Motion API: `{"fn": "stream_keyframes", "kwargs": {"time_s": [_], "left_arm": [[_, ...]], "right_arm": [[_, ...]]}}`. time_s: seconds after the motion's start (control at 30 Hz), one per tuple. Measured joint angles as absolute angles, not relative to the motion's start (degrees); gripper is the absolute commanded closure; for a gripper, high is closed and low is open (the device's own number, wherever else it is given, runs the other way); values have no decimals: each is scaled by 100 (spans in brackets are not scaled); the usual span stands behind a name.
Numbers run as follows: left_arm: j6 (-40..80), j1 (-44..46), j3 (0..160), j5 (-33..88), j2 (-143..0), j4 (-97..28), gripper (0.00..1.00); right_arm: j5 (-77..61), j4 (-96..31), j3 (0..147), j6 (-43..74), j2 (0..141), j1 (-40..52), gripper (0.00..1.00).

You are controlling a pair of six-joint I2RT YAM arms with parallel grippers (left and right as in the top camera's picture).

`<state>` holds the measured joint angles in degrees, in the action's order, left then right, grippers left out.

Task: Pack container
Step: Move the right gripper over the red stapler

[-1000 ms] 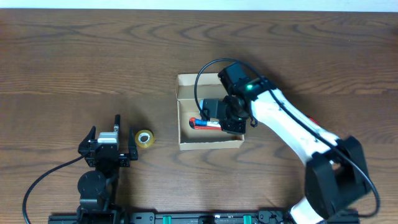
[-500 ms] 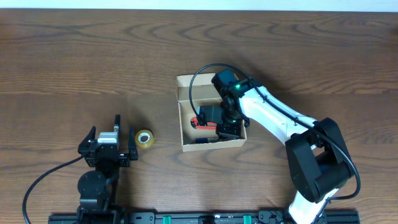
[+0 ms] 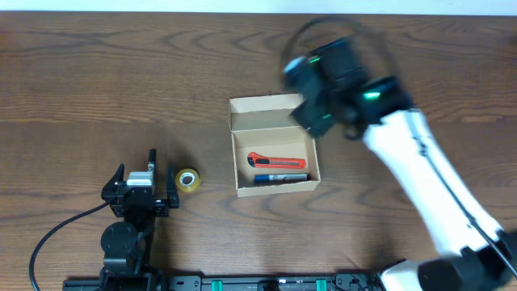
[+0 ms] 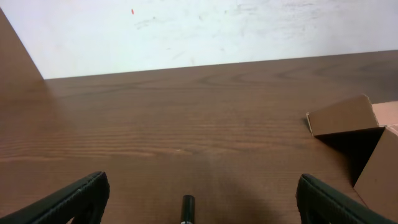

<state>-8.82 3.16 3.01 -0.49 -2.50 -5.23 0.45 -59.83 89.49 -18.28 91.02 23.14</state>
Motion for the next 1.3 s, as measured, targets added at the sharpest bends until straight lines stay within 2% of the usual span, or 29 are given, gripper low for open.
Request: {"fn": "stream_keyframes", "kwargs": {"time_s": [0.13, 0.33, 0.47, 0.57, 0.63, 0.77, 0.8, 0.9, 0.93, 1.0, 1.07, 1.23, 1.3], "left_arm": [[-882, 316, 301, -47, -250, -526, 5], [-882, 316, 301, -47, -250, -526, 5], [-882, 316, 301, -49, -250, -523, 5], [-882, 316, 301, -49, -250, -523, 5], [-882, 316, 301, -49, -250, -523, 5], [-882, 316, 301, -49, -250, -523, 5], [-882, 316, 301, -49, -250, -526, 5], [-882, 316, 301, -49, -250, -523, 5], [-882, 316, 301, -49, -250, -526, 5], [-882, 316, 301, -49, -250, -523, 5], [-882, 316, 301, -49, -250, -523, 5], [-882, 316, 301, -49, -250, -523, 5], [-882, 316, 301, -49, -250, -523, 5]], "right_arm": [[666, -7120, 9443, -757, 8855, 1094, 7], [495, -8772, 10412, -458, 8844, -969, 9], [137, -9509, 10591, -858, 8781, -1739, 7], [-71, -9428, 10545, -1177, 8772, -1907, 8], [-178, -9258, 10457, -1444, 8772, -1907, 13], [-320, -8803, 10267, -1999, 8772, -1907, 6], [-340, -8637, 10245, -2128, 8774, -1905, 7], [-556, -8359, 10235, -2687, 8779, -1870, 22], [-707, -8320, 10235, -2980, 8779, -1841, 21], [-1041, -8182, 10226, -3728, 8779, -1758, 15], [-1245, -8014, 10217, -4357, 8781, -1671, 14], [-1347, -8165, 10169, -5059, 8879, -1625, 31], [-1282, -8064, 9990, -5164, 8941, -1625, 26]]}}
